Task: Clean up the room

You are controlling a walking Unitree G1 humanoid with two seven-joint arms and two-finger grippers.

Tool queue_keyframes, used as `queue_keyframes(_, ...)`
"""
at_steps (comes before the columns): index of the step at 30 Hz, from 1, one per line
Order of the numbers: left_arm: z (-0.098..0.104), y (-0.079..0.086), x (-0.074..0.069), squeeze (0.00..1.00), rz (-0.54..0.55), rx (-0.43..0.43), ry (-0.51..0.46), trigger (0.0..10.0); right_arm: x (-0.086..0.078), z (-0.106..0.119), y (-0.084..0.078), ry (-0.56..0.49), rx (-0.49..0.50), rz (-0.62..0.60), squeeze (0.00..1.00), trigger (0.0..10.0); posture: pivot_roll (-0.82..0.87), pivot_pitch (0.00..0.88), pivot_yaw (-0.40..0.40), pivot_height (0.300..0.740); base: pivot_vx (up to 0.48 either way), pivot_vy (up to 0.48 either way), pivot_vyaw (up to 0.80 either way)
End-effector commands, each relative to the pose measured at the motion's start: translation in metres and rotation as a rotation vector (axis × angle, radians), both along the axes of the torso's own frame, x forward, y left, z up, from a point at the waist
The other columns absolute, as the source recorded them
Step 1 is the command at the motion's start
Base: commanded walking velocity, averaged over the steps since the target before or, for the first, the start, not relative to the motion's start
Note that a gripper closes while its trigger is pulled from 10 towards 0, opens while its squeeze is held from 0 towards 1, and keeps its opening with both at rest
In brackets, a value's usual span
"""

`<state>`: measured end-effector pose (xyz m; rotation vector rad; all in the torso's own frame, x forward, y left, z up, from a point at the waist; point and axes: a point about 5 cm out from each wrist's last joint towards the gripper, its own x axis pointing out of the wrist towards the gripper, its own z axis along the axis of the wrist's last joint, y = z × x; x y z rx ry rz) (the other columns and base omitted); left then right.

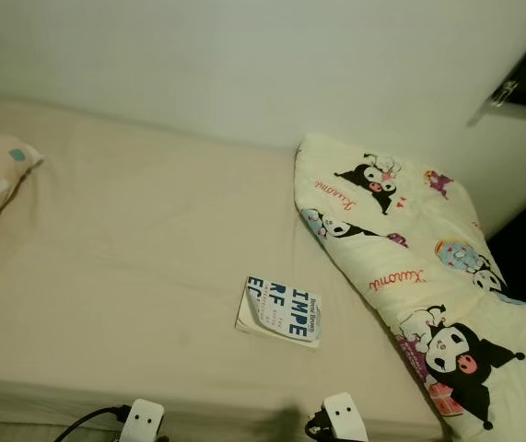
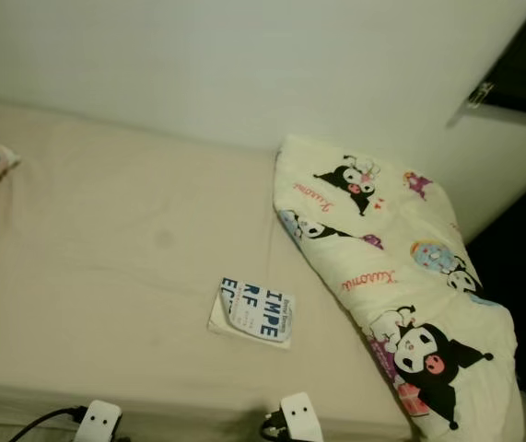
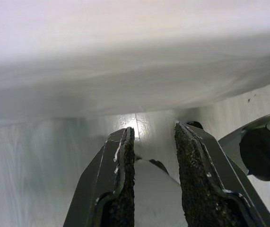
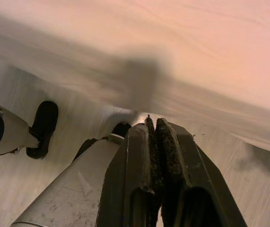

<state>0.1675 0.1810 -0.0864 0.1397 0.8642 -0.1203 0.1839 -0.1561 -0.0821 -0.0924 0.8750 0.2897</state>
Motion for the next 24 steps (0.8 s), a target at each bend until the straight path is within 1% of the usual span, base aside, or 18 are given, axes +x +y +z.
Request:
queue_keyframes(1, -0.003, -0.001, -0.006, 0.0, -0.021, 0.024, 0.013, 10.0, -0.004, -0.002, -0.005, 0.01, -0.025, 0.01, 0.0, 10.0, 0.15, 0.0, -0.084, 0.734, 0.0, 0.0, 0.0)
queue_keyframes(2, -0.003, -0.001, -0.006, 0.0, -0.021, 0.024, 0.013, 10.0, -0.004, -0.002, -0.005, 0.01, -0.025, 0.01, 0.0, 10.0, 0.15, 0.0, -0.084, 0.734, 0.0, 0.0, 0.0)
queue_keyframes(3, 0.001, 0.001, -0.001, 0.0, -0.057, 0.081, -0.033, 10.0, 0.002, 0.001, -0.004, -0.018, -0.017, 0.008, 0.0, 10.0, 0.15, 0.0, -0.082, 0.734, 0.0, 0.0, 0.0)
queue_keyframes(4, 0.001, 0.001, -0.001, 0.0, -0.057, 0.081, -0.033, 10.0, 0.002, 0.001, -0.004, -0.018, -0.017, 0.008, 0.0, 10.0, 0.15, 0.0, -0.082, 0.734, 0.0, 0.0, 0.0)
queue_keyframes(7, 0.016, 0.007, 0.022, 0.0, -0.124, 0.159, -0.162, 10.0, 0.021, 0.012, -0.002, -0.093, 0.035, -0.041, 0.0, 10.0, 0.15, 0.0, -0.082, 0.734, 0.0, 0.0, 0.0)
queue_keyframes(8, 0.016, 0.007, 0.022, 0.0, -0.124, 0.159, -0.162, 10.0, 0.021, 0.012, -0.002, -0.093, 0.035, -0.041, 0.0, 10.0, 0.15, 0.0, -0.082, 0.734, 0.0, 0.0, 0.0)
queue_keyframes(9, 0.025, 0.01, 0.035, 0.0, -0.146, 0.178, -0.225, 10.0, 0.031, 0.019, -0.001, -0.129, 0.055, -0.054, 0.0, 10.0, 0.15, 0.0, -0.082, 0.734, 0.0, 0.0, 0.0)
queue_keyframes(10, 0.041, 0.014, 0.054, 0.0, -0.18, 0.195, -0.323, 10.0, 0.046, 0.028, 0.003, -0.181, 0.087, -0.073, 0.0, 10.0, 0.16, 0.0, -0.077, 0.734, 0.0, 0.0, 0.0)
queue_keyframes(12, 0.067, 0.018, 0.079, 0.0, -0.227, 0.216, -0.465, 10.0, 0.066, 0.043, 0.008, -0.256, 0.137, -0.102, 0.0, 10.0, 0.17, 0.005, -0.072, 0.734, 0.0, 0.0, 0.0)
queue_keyframes(13, 0.067, 0.018, 0.079, 0.0, -0.227, 0.216, -0.465, 10.0, 0.066, 0.043, 0.008, -0.256, 0.137, -0.102, 0.0, 10.0, 0.17, 0.005, -0.072, 0.734, 0.0, 0.0, 0.0)
queue_keyframes(14, 0.08, 0.019, 0.089, 0.0, -0.243, 0.221, -0.526, 10.0, 0.073, 0.049, 0.011, -0.282, 0.162, -0.119, 0.0, 10.0, 0.17, 0.009, -0.068, 0.734, 0.0, 0.0, 0.0)
queue_keyframes(15, 0.08, 0.019, 0.089, 0.0, -0.243, 0.221, -0.526, 10.0, 0.073, 0.049, 0.011, -0.282, 0.162, -0.119, 0.0, 10.0, 0.17, 0.009, -0.068, 0.734, 0.0, 0.0, 0.0)
queue_keyframes(16, 0.093, 0.02, 0.098, 0.0, -0.269, 0.233, -0.588, 10.0, 0.078, 0.053, 0.014, -0.303, 0.183, -0.134, 0.0, 10.0, 0.17, 0.009, -0.068, 0.734, 0.0, 0.0, 0.0)
queue_keyframes(18, 0.131, 0.017, 0.118, 0.0, -0.403, 0.302, -0.751, 10.0, 0.088, 0.063, 0.021, -0.344, 0.232, -0.184, 0.0, 10.0, 0.18, 0.028, -0.043, 0.734, 0.0, 0.0, 0.0)
queue_keyframes(20, 0.131, 0.017, 0.118, 0.0, -0.403, 0.302, -0.751, 10.0, 0.088, 0.063, 0.021, -0.344, 0.232, -0.184, 0.0, 10.0, 0.18, 0.028, -0.043, 0.734, 0.0, 0.0, 0.0)
queue_keyframes(21, 0.152, 0.012, 0.126, 0.0, -0.49, 0.342, -0.828, 10.0, 0.092, 0.066, 0.025, -0.364, 0.261, -0.222, 0.0, 10.0, 0.18, 0.04, -0.027, 0.734, 0.0, 0.0, 0.0)
queue_keyframes(23, 0.152, 0.012, 0.126, 0.0, -0.49, 0.342, -0.828, 10.0, 0.092, 0.066, 0.025, -0.364, 0.261, -0.222, 0.0, 10.0, 0.18, 0.04, -0.027, 0.734, 0.0, 0.0, 0.0)
queue_keyframes(24, 0.169, 0.007, 0.131, 0.0, -0.554, 0.363, -0.887, 10.0, 0.094, 0.069, 0.029, -0.381, 0.275, -0.249, 0.0, 10.0, 0.19, 0.055, -0.005, 0.734, 0.0, 0.0, 0.0)
